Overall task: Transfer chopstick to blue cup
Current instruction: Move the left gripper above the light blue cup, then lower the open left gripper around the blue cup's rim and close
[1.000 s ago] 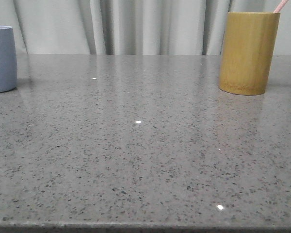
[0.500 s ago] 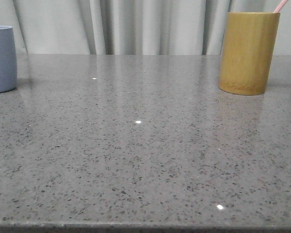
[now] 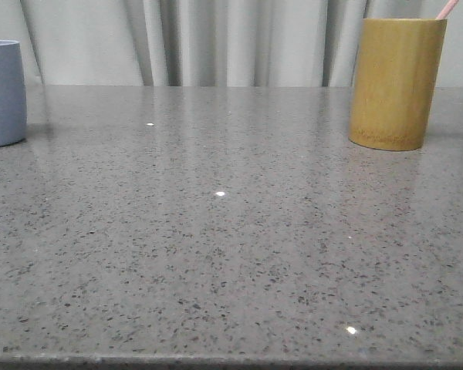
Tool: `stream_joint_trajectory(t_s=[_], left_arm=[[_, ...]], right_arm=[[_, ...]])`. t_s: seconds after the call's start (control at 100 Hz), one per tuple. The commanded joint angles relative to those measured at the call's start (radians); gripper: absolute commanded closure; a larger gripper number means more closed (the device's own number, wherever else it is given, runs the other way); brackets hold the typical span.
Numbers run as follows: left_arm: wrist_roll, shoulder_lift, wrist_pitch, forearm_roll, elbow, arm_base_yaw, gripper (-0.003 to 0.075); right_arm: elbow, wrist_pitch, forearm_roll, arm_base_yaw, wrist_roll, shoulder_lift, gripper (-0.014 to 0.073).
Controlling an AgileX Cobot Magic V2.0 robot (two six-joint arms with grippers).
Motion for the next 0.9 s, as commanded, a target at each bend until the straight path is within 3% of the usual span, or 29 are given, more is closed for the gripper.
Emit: stream_joint_trajectory(t_s=[0.0, 0.27, 0.54, 0.68, 0.89], left_arm=[[-0.012, -0.021, -0.039, -0.036, -0.106, -0.008, 0.0739], [-0.012, 0.189, 0.241, -0.133, -0.436, -0.008, 0.0739], [-0.003, 0.548, 0.639, -0.171, -0.838, -0.008, 0.0739], [-0.003, 0.675, 0.675, -0.171, -0.935, -0.008, 0.0739], [-0.003, 0.747, 0.677, -0.181, -0.948, -0.008, 0.0739]], right_arm=[[-0.117, 0.038, 0.01, -0.002, 0.0, -0.011, 0.0662], [-0.404, 0.385, 0.01, -0.002, 0.001, 0.146, 0.0662], [-0.683, 0.58, 0.064, -0.002, 0.001, 0.38, 0.0662], [-0.783, 0.651, 0.099, -0.002, 0.001, 0.486, 0.0662], [-0.807, 0.65, 0.11, -0.002, 0.001, 0.544, 0.0662]])
